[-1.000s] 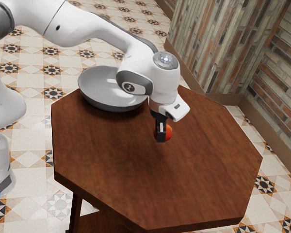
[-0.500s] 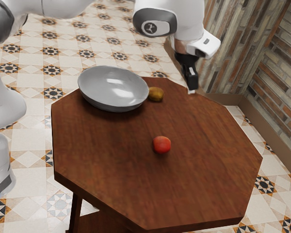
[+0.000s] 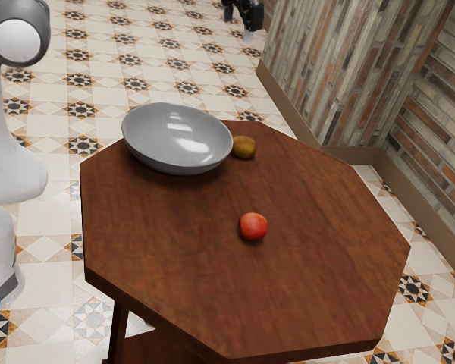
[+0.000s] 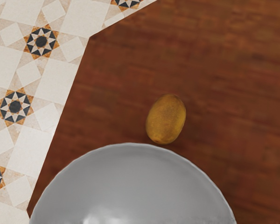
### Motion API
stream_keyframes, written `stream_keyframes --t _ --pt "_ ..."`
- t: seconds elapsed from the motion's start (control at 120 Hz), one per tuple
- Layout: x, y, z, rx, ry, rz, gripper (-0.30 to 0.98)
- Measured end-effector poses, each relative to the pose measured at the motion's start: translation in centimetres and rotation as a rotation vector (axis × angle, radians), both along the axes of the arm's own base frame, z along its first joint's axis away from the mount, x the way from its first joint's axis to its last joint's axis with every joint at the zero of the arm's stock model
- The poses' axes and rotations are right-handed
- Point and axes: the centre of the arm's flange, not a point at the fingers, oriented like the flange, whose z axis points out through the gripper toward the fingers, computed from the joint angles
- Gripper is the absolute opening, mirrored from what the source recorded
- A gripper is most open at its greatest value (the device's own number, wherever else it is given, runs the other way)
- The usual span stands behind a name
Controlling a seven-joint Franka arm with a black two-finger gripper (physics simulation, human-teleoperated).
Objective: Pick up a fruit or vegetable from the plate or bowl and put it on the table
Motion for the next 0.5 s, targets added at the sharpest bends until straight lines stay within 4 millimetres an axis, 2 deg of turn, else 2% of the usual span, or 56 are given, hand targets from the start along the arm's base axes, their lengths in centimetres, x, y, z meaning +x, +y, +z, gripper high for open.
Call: stream_keyframes --t 0.142,0.258,0.358,0.417,0.5 --pt "0.1 1.8 -0.5 -0.05 -0.026 -0.043 0.67" --pt "0.3 -0.2 -0.1 -0.017 -0.021 -0.044 0.67" --pt "0.6 -0.3 -0.5 -0.025 -0.017 -0.059 0.66" --pt "0.4 0.9 -0.8 -0.034 -0.016 -0.045 0.66" --pt "1.3 1.5 -3.9 -0.045 0.029 -0.057 0.67"
